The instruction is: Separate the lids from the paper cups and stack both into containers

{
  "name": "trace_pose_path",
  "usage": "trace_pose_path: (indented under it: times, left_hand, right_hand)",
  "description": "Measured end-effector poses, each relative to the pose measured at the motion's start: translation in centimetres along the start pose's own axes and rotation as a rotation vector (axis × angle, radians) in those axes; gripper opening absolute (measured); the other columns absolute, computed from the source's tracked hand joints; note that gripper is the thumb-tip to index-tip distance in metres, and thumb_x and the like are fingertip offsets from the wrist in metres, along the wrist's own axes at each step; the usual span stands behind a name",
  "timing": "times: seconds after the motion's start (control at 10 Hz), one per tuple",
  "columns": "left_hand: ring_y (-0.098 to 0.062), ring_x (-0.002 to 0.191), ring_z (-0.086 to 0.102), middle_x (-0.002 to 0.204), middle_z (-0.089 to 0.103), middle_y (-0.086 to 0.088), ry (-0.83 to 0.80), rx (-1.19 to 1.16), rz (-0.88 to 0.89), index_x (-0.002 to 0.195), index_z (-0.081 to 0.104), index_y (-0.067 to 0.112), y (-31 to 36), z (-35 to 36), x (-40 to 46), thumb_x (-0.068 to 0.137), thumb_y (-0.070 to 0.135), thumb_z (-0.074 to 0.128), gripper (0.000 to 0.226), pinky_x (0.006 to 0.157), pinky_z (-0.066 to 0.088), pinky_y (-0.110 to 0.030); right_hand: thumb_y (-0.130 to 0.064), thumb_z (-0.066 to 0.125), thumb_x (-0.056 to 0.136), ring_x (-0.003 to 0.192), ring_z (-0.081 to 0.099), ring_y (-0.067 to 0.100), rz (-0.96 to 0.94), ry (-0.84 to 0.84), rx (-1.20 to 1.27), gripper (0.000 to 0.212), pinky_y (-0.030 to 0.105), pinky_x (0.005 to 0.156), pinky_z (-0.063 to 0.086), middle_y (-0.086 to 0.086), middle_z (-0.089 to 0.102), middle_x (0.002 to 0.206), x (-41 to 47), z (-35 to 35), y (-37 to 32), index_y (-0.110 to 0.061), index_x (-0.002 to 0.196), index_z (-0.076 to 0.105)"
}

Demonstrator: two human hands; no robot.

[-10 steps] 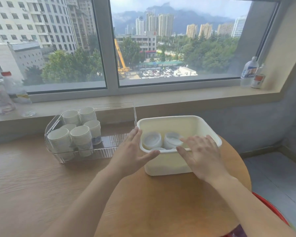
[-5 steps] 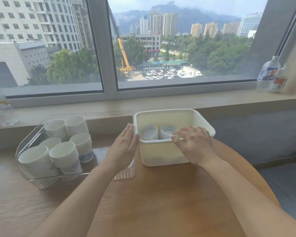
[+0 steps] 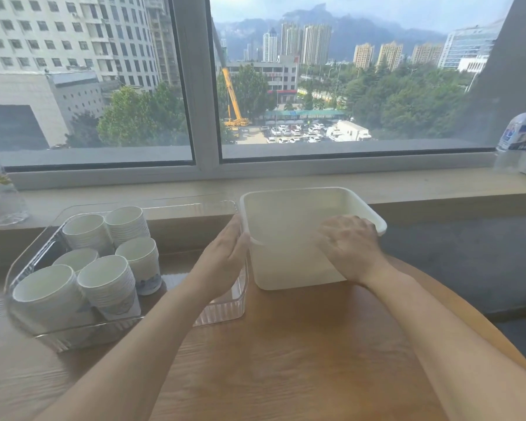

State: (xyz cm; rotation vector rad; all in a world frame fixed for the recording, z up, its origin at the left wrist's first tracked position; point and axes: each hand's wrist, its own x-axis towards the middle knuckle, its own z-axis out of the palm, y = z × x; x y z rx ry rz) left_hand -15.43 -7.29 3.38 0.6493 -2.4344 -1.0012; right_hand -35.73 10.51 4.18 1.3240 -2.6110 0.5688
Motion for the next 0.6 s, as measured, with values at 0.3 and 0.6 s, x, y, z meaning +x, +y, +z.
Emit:
trace_pose_path:
  times: [0.3,0.6]
  left_hand:
    - [0.008,0.138,0.032,0.147,0.043,0.027,0.013,0.043,0.058,0.160,0.034,0.014,0.4,-0.3,-0.7,0.114,0.039,0.034,0.052,0.097,0.023,0.001]
    - [-0.027,0.154,0.035,0.170,0.030,0.000,0.129,0.446,0.200,0.160,0.037,0.029,2.2,-6.5,-6.2,0.103,0.046,0.059,0.064,0.126,0.023,-0.042]
  right_hand:
    - [-0.078,0.006,0.082,0.135,0.046,0.020,0.006,-0.012,-0.032,0.084,0.044,0.114,0.026,-0.009,0.063,0.137,-0.3,-0.4,-0.2,-0.042,0.122,0.072]
    - [-0.080,0.013,0.086,0.149,0.034,0.018,-0.046,-0.028,-0.130,0.083,0.046,0.126,0.011,-0.007,0.047,0.155,-5.0,-3.9,-5.3,-0.039,0.151,0.045]
